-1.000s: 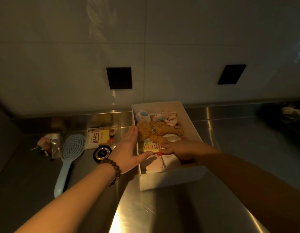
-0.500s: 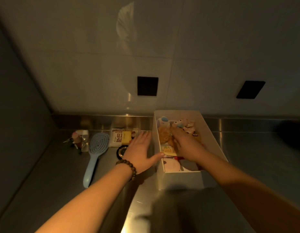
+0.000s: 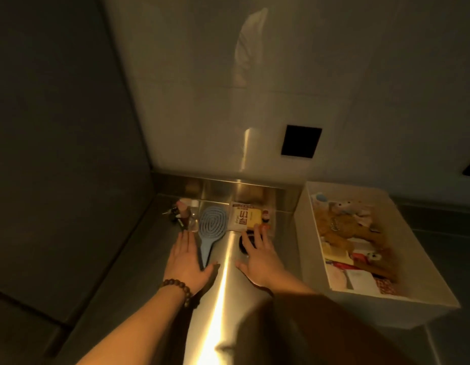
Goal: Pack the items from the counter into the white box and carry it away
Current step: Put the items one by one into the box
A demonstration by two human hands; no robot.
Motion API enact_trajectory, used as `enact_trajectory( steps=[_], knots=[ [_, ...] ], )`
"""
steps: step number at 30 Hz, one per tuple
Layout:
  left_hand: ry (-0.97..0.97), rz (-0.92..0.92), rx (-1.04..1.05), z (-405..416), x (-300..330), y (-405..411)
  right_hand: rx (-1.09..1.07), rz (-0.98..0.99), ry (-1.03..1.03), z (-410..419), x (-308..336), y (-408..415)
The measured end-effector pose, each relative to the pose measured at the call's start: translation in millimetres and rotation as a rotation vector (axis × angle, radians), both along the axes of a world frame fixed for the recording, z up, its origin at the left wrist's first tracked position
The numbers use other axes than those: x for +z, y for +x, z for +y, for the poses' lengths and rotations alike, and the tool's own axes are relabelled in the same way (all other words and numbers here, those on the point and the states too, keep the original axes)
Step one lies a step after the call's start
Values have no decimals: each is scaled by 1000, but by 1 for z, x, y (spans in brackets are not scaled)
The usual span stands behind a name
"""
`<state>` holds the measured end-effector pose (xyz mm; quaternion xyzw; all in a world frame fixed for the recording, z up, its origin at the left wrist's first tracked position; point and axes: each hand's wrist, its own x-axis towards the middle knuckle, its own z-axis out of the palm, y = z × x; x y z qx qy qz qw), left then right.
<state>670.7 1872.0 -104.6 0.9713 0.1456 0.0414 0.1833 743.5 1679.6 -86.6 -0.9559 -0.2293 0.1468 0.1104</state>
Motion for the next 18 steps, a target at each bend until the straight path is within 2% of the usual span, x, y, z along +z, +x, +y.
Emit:
enact_trajectory(
  steps=[5,8,12,16,18],
  knots=[
    [-21,7,70,28,-5,8,-1,-16,-87,16,-32,3],
    [-69,-47,82,40,0,27,-41,-52,-49,26,-40,13],
    [-257,-178,112,51,8,59,-129,-65,119,26,-44,19],
    [-473,-203,148,55,3,89,-148,-190,142,24,-47,19],
    [-511,-226,177,56,-1,102,-159,-202,176,25,-46,22]
  ],
)
